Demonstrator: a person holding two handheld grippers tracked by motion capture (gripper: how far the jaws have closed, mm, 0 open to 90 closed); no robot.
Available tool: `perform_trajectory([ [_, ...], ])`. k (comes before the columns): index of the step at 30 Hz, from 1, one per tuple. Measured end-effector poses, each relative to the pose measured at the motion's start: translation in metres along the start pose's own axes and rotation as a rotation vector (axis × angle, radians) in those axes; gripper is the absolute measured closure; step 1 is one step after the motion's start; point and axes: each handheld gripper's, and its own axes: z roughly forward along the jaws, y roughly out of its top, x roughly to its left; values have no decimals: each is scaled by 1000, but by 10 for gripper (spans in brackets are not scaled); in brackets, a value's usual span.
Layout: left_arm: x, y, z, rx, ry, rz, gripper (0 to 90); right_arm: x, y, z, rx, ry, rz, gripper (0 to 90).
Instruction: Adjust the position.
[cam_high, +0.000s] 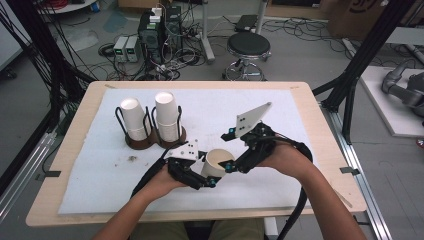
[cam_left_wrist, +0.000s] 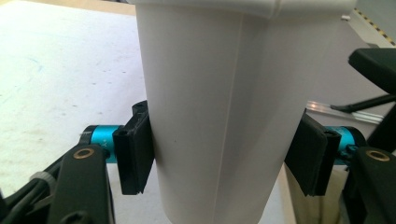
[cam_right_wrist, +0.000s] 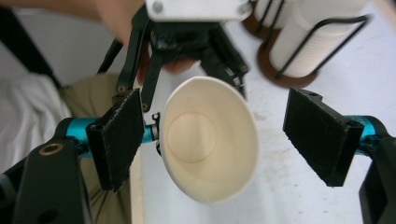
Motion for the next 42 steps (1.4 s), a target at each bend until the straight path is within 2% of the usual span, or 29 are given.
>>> perform_trajectory([
  [2,1,-3,0,-14,8,-8,328,0,-2,-3,-16,-13,7,215],
  [4,2,-9,-1,-45,48,-13,322,-1,-13,-11,-69,-50,41,215],
  [6,4,-14,-2,-72,71,-29,313,-3,-32,-20,-148,-105,111,215],
  [8,6,-19,-5,-103,106,-45,313,-3,-38,-22,-166,-122,127,214],
  [11,9,-26,-8,-145,144,-70,310,-2,-68,-26,-237,-191,213,215],
  [13,9,-31,-10,-166,165,-77,310,-2,-84,-27,-259,-229,252,215],
  [14,9,-33,-12,-178,178,-78,309,-1,-102,-27,-278,-270,307,215],
  [15,9,-35,-13,-188,185,-79,309,-1,-102,-27,-278,-270,307,215],
  [16,9,-37,-14,-203,193,-81,309,1,-121,-26,-299,-307,359,216],
  [18,8,-40,-16,-222,206,-73,310,1,-128,-26,-301,-324,374,216],
  [19,8,-42,-17,-230,206,-73,310,0,-139,-25,-302,-349,401,216],
  [20,8,-43,-19,-239,212,-71,310,1,-155,-24,-298,-399,437,216],
  [21,8,-44,-20,-248,219,-67,310,1,-155,-24,-298,-399,437,216],
  [25,6,-45,-24,-250,244,-35,310,3,-175,-23,-282,-491,452,217],
  [28,5,-45,-26,-271,252,-36,311,6,-184,-23,-299,-527,450,217],
  [33,5,-44,-30,-312,251,-46,311,8,-191,-22,-343,-542,459,217],
  [37,7,-44,-32,-323,254,-48,311,8,-193,-19,-340,-543,473,218],
  [42,5,-43,-33,-358,261,-55,310,10,-192,-20,-343,-544,458,218],
])
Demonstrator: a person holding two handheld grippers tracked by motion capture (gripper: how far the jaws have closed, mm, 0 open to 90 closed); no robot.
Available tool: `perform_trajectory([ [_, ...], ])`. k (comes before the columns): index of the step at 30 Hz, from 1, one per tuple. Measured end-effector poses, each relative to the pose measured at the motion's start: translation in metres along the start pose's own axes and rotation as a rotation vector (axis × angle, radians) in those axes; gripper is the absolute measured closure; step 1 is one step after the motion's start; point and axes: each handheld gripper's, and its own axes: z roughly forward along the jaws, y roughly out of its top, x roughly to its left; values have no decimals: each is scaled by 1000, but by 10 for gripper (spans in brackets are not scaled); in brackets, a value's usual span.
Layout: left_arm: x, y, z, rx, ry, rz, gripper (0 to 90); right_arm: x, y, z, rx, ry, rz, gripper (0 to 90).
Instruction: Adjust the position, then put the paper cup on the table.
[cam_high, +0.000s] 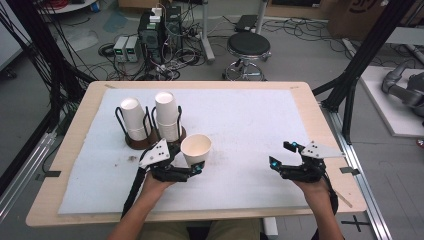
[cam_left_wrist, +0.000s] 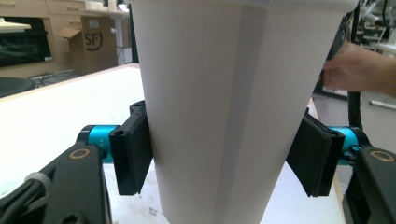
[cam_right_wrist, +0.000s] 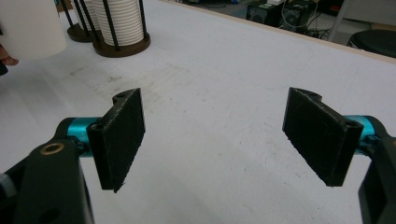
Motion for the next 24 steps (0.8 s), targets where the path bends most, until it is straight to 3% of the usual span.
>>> perform_trajectory([
  [5,0,2,3,8,-5,4,310,-2,0,-2,-9,-1,8,218],
  [16,7,8,11,4,26,-8,301,-3,-2,-2,-4,-6,8,218],
  [24,15,12,37,9,44,-1,301,-2,-4,-4,7,-2,5,218],
])
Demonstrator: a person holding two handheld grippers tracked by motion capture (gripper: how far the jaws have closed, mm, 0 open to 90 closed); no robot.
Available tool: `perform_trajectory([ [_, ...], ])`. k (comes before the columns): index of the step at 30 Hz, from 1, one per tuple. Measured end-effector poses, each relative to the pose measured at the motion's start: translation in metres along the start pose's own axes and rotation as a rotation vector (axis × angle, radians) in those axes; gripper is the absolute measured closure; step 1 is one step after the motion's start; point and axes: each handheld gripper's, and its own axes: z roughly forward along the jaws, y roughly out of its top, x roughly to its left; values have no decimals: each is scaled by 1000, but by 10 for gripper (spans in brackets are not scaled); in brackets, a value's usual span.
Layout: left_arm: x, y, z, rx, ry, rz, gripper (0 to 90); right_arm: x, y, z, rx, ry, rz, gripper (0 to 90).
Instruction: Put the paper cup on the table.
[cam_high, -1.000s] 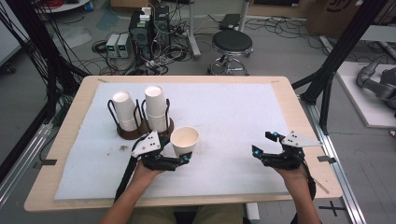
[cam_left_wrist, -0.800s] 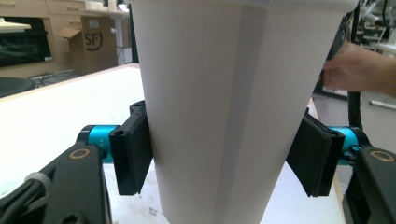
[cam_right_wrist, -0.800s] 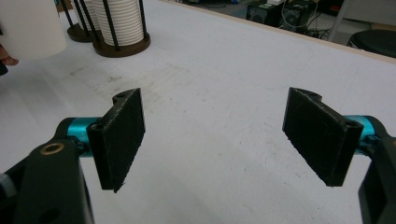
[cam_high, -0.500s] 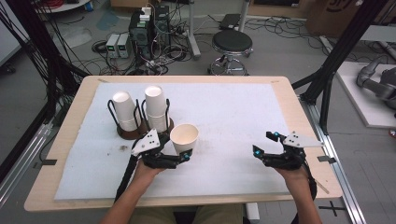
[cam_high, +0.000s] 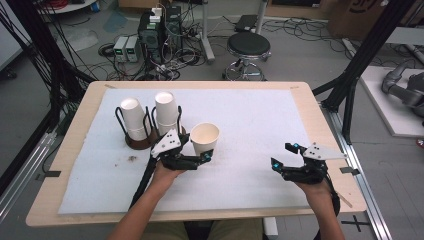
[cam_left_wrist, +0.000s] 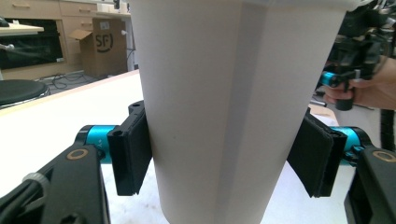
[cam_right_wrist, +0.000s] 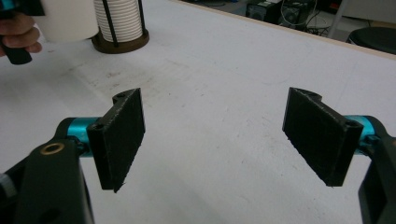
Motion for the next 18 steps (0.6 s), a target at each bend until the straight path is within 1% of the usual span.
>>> perform_trajectory([
  [4,4,1,19,20,10,-5,303,-1,0,-1,-3,1,6,218],
  [6,7,-1,29,42,15,-19,305,-1,1,-1,-11,3,0,218],
  [8,8,-3,37,47,16,-33,306,-2,1,0,-13,4,-5,218],
  [10,10,-6,45,65,16,-39,306,-2,1,0,-8,6,4,218],
  [15,14,-15,63,136,25,-36,307,-3,0,1,-9,9,0,218],
  [17,16,-18,69,171,27,-41,308,-3,0,1,-10,9,-1,218],
  [18,17,-20,73,196,35,-42,308,-3,0,1,-9,10,-1,218],
])
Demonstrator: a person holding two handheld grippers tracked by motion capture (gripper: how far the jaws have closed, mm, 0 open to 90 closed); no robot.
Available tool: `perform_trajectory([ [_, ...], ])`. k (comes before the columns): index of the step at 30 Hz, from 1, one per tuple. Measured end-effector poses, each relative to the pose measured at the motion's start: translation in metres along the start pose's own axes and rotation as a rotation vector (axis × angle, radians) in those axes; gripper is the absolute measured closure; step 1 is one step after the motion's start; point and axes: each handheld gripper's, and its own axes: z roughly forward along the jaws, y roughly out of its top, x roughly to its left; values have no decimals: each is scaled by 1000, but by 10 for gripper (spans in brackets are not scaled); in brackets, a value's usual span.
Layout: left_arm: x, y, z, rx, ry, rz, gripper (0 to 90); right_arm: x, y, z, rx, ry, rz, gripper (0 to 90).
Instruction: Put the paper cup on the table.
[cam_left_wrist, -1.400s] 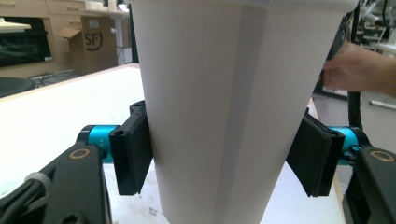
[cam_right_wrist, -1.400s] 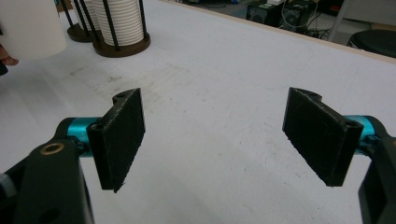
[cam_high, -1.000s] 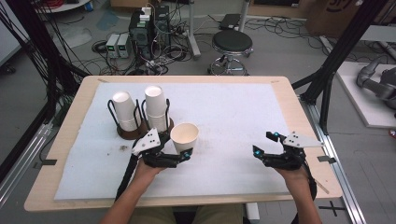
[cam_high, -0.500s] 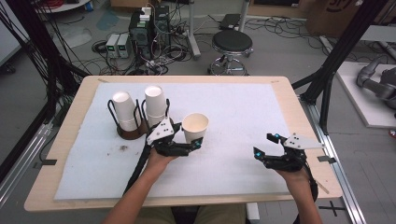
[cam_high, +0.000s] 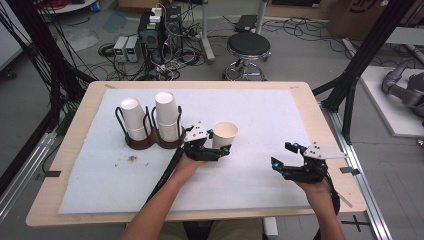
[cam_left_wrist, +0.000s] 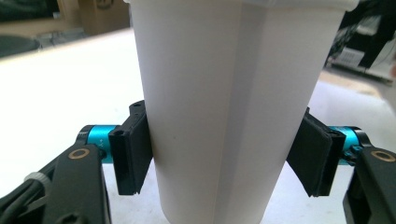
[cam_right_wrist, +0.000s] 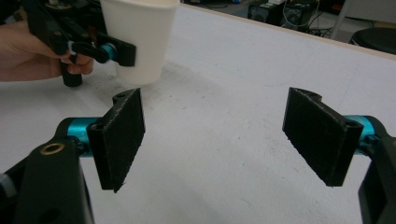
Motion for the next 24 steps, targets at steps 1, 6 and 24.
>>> perform_trajectory([
  [1,0,-1,2,15,7,-1,308,0,0,0,0,1,2,218],
  [6,-2,-2,12,104,54,-17,313,-1,0,-1,-6,4,6,218],
  [24,-10,0,-2,286,109,24,303,1,1,-3,-6,13,4,220],
])
